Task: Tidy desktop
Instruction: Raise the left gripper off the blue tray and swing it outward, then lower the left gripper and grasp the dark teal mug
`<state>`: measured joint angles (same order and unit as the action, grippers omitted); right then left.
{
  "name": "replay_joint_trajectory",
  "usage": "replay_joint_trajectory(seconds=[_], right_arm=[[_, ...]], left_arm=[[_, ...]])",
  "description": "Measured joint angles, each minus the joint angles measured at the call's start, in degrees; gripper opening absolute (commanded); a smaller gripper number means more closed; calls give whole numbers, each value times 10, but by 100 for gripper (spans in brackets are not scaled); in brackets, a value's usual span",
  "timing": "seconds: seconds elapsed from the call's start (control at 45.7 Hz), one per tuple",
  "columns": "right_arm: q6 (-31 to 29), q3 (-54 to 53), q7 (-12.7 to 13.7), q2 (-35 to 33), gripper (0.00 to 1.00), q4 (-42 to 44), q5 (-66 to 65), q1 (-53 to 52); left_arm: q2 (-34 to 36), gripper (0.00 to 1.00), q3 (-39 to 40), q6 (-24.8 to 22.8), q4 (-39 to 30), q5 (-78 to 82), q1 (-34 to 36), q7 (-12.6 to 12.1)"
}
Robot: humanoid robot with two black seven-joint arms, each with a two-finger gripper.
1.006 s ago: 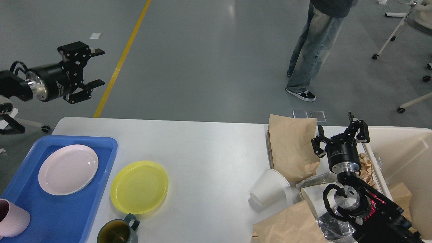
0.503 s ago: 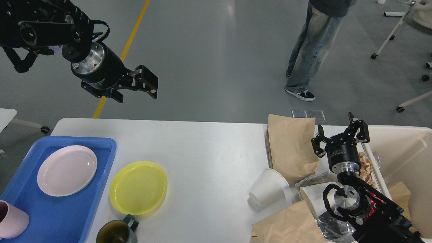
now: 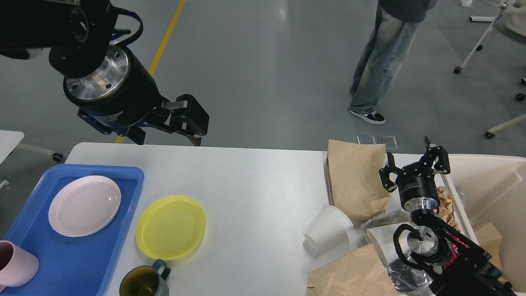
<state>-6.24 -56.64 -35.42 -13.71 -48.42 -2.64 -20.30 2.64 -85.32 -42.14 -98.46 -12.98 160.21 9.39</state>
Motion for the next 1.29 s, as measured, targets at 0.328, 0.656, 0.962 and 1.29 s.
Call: replay_joint_trajectory(seconds=[0.328, 0.656, 0.962, 1.29], right_arm=[[0, 0, 0, 0, 100, 0, 0, 0], [0, 0, 0, 0, 100, -1, 0, 0], [0, 0, 0, 0, 100, 1, 0, 0], [0, 0, 0, 0, 100, 0, 0, 0]], left_arm=[[-10, 96, -32, -63, 4, -9, -72, -4], [31, 95, -29, -56, 64, -11, -168, 4], [-6, 91, -11, 73, 56, -6, -357, -7], [-8, 91, 8, 197, 60, 7, -496, -7]])
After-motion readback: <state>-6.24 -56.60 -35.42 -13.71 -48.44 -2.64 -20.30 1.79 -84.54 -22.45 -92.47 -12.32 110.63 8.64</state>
